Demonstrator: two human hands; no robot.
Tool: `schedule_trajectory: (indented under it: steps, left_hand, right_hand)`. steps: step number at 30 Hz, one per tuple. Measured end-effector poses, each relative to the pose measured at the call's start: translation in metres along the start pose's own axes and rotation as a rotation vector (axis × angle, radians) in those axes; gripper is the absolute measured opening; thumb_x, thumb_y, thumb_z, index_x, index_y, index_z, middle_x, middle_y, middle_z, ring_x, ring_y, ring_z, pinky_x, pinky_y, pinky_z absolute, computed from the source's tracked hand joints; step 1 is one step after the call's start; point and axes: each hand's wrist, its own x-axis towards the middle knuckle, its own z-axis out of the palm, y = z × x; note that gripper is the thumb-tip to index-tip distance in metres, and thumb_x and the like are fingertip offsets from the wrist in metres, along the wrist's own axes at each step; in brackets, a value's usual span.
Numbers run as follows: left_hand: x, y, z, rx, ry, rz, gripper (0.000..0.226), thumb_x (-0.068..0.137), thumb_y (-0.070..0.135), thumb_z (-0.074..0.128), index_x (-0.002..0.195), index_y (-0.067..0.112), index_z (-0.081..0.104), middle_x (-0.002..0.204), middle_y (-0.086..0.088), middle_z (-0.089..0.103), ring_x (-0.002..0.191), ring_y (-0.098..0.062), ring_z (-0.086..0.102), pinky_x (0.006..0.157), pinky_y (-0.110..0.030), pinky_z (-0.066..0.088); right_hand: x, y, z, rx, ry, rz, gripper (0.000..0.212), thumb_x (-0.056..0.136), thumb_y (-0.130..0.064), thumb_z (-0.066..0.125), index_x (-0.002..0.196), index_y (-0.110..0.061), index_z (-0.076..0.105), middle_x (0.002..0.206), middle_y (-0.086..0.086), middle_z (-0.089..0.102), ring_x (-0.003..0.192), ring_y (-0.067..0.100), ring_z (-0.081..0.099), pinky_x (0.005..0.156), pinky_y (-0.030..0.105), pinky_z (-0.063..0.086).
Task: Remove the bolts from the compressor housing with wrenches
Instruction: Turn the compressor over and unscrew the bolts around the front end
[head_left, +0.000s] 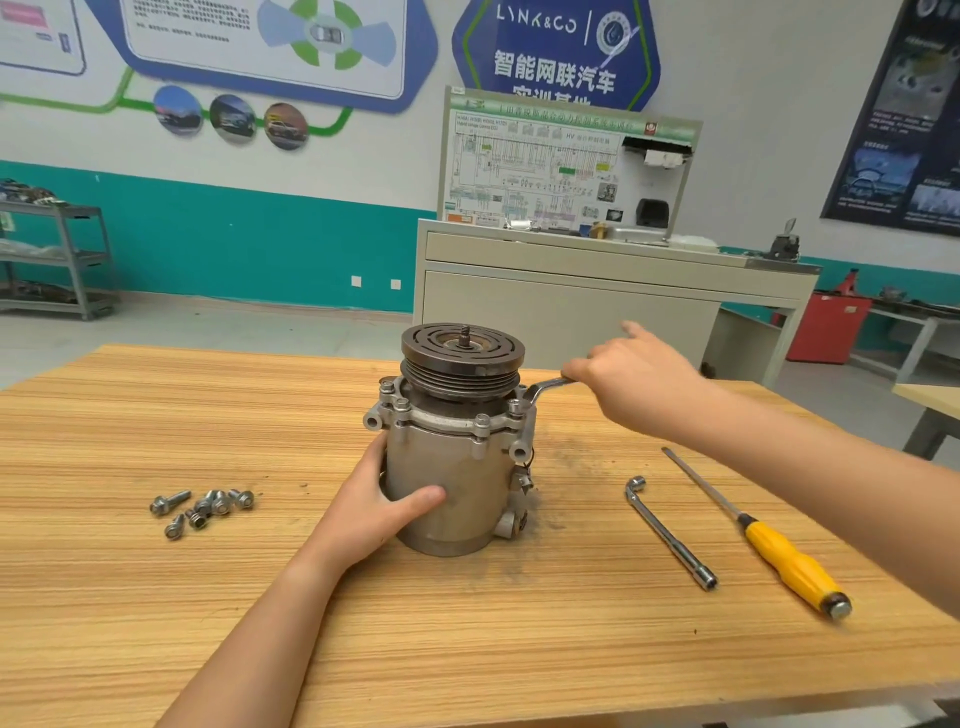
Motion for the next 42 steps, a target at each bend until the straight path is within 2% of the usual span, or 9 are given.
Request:
schedule_trajectory:
  steps: [3, 7, 14, 17, 22, 28, 34, 37, 42]
  left_hand:
    - [0.001, 0.0, -0.001, 0.004, -0.008, -0.001, 0.067, 0.073, 0.028, 0.078, 0.122, 0.044, 0.035, 0.114, 0.032, 0.047, 0.093, 0.03, 0.046, 0.068, 0.004, 0.038]
    - [0.0, 0.0, 0.0, 0.001, -0.003, -0.002, 0.059, 0.075, 0.021, 0.077, 0.111, 0.049, 0.039, 0.112, 0.032, 0.048, 0.091, 0.029, 0.048, 0.067, 0.003, 0.039]
    - [-0.001, 0.002, 0.0, -0.009, -0.005, 0.0, 0.064, 0.076, 0.023, 0.077, 0.119, 0.045, 0.036, 0.112, 0.031, 0.048, 0.092, 0.028, 0.048, 0.068, 0.002, 0.04]
    - [-0.002, 0.002, 0.0, -0.014, -0.001, 0.004, 0.066, 0.076, 0.022, 0.076, 0.123, 0.043, 0.034, 0.113, 0.031, 0.047, 0.092, 0.029, 0.048, 0.068, 0.003, 0.039]
    - [-0.003, 0.005, 0.001, -0.017, -0.001, -0.002, 0.064, 0.077, 0.021, 0.075, 0.12, 0.044, 0.034, 0.112, 0.032, 0.047, 0.09, 0.029, 0.048, 0.068, 0.002, 0.04]
    - [-0.004, 0.004, 0.001, -0.02, 0.003, 0.002, 0.065, 0.077, 0.022, 0.075, 0.122, 0.042, 0.034, 0.111, 0.032, 0.046, 0.088, 0.031, 0.047, 0.065, 0.004, 0.038]
    - [-0.004, 0.004, 0.001, -0.023, 0.001, 0.005, 0.067, 0.077, 0.023, 0.075, 0.127, 0.039, 0.034, 0.112, 0.032, 0.046, 0.089, 0.031, 0.047, 0.066, 0.004, 0.038]
    - [-0.003, 0.004, 0.002, -0.027, 0.001, 0.005, 0.065, 0.077, 0.023, 0.075, 0.125, 0.04, 0.034, 0.113, 0.032, 0.047, 0.091, 0.03, 0.047, 0.067, 0.003, 0.039]
    - [-0.003, 0.003, 0.001, -0.033, -0.005, 0.0, 0.065, 0.077, 0.024, 0.076, 0.125, 0.04, 0.035, 0.113, 0.032, 0.047, 0.092, 0.029, 0.048, 0.068, 0.002, 0.04]
  right_hand:
    - [0.021, -0.011, 0.027, 0.058, 0.145, -0.013, 0.032, 0.092, 0.001, 0.042, 0.115, -0.011, 0.06, 0.105, 0.007, 0.067, 0.099, 0.022, 0.061, 0.109, 0.045, 0.021]
    - [0.03, -0.033, 0.044, 0.284, 0.395, 0.005, 0.024, 0.07, 0.015, 0.063, 0.091, 0.003, 0.068, 0.08, 0.016, 0.07, 0.071, 0.029, 0.068, 0.088, 0.055, 0.044]
    - [-0.024, -0.026, 0.023, 0.786, 0.487, 0.351, 0.028, 0.097, -0.014, 0.043, 0.119, -0.001, 0.052, 0.073, 0.005, 0.058, 0.065, 0.031, 0.058, 0.057, 0.042, 0.047]
    - [-0.059, -0.031, 0.002, 0.445, 0.412, 0.229, 0.043, 0.092, -0.007, 0.051, 0.134, -0.003, 0.044, 0.06, -0.001, 0.046, 0.045, 0.022, 0.041, 0.041, 0.027, 0.029]
    - [-0.076, -0.052, -0.023, 0.077, 0.005, 0.264, 0.065, 0.094, -0.011, 0.032, 0.146, -0.03, -0.002, 0.071, -0.002, 0.033, 0.061, 0.022, 0.038, 0.042, 0.029, 0.016]
    - [-0.066, -0.061, -0.045, 0.022, -0.142, 0.226, 0.072, 0.088, 0.003, 0.036, 0.147, -0.019, 0.002, 0.066, -0.001, 0.024, 0.066, 0.023, 0.035, 0.041, 0.029, 0.015]
    - [-0.055, -0.082, -0.058, -0.126, -0.212, 0.108, 0.066, 0.088, 0.005, 0.037, 0.143, 0.005, 0.001, 0.096, 0.014, 0.054, 0.051, 0.018, 0.031, 0.036, 0.029, 0.019]
    - [-0.05, -0.059, -0.05, -0.171, -0.176, 0.051, 0.064, 0.09, -0.001, 0.038, 0.146, -0.007, 0.008, 0.065, 0.001, 0.04, 0.047, 0.015, 0.032, 0.036, 0.027, 0.021]
    - [-0.028, -0.008, -0.031, -0.226, -0.054, -0.056, 0.057, 0.09, -0.003, 0.035, 0.14, -0.027, 0.025, 0.058, -0.006, 0.039, 0.045, 0.011, 0.035, 0.037, 0.025, 0.021]
